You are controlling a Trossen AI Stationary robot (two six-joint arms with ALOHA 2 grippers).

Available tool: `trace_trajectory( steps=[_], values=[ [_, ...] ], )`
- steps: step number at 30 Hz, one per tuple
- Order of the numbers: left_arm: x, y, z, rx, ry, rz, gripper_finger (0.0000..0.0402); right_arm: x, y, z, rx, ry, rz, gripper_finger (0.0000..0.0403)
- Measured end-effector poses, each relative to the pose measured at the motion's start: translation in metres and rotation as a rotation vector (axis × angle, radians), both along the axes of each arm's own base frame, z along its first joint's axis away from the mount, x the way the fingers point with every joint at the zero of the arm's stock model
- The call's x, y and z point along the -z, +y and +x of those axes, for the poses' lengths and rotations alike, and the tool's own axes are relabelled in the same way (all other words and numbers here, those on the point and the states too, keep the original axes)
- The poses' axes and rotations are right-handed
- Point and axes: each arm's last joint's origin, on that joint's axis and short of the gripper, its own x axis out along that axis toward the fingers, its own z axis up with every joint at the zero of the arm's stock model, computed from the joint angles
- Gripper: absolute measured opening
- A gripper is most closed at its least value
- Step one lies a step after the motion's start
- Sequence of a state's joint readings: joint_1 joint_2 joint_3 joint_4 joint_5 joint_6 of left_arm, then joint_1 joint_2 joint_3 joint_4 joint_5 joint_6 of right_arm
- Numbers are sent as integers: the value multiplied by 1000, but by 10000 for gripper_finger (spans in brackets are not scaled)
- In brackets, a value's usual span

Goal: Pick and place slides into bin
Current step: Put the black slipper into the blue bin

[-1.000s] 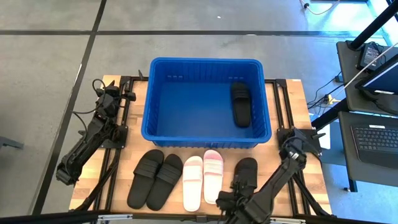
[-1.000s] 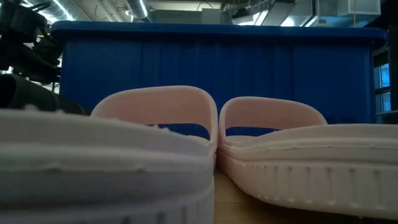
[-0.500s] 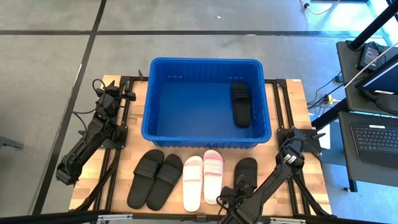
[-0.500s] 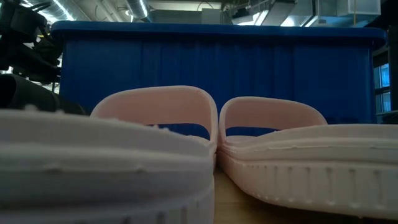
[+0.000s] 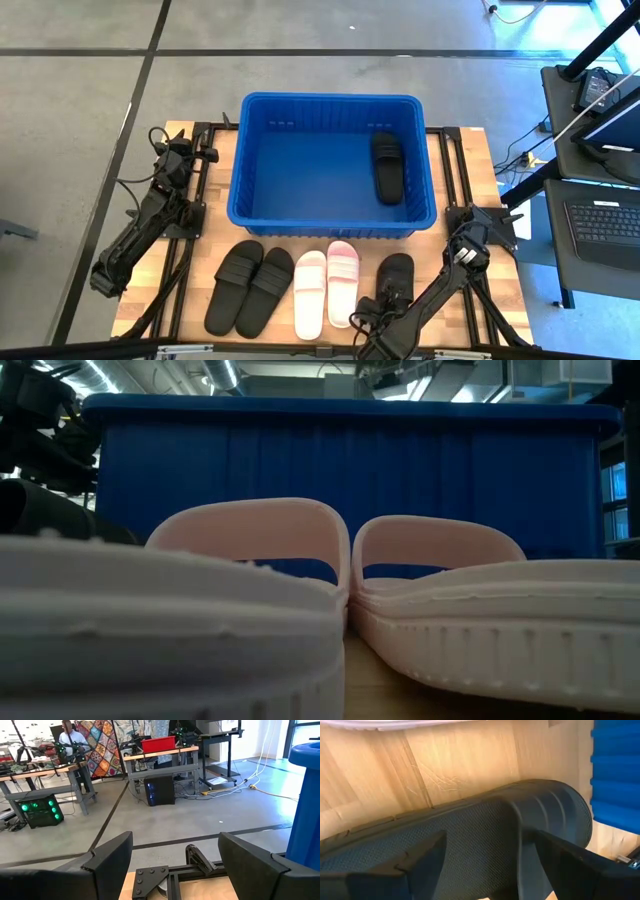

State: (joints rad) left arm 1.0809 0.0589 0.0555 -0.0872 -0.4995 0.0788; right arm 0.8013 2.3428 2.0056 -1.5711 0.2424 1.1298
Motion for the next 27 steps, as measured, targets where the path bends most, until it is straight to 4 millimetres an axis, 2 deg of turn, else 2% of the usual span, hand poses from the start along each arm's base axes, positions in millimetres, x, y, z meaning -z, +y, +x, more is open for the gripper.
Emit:
trace_trajectory(
  steps=[8,23,27],
  values=[
    [0,0,0,0,0,0,290,0,1,1,-129,47,15,305],
    [0,0,0,0,0,0,290,0,-1,1,-122,50,7,304],
    [0,0,0,0,0,0,290,0,-3,3,-95,43,5,285]
  ],
)
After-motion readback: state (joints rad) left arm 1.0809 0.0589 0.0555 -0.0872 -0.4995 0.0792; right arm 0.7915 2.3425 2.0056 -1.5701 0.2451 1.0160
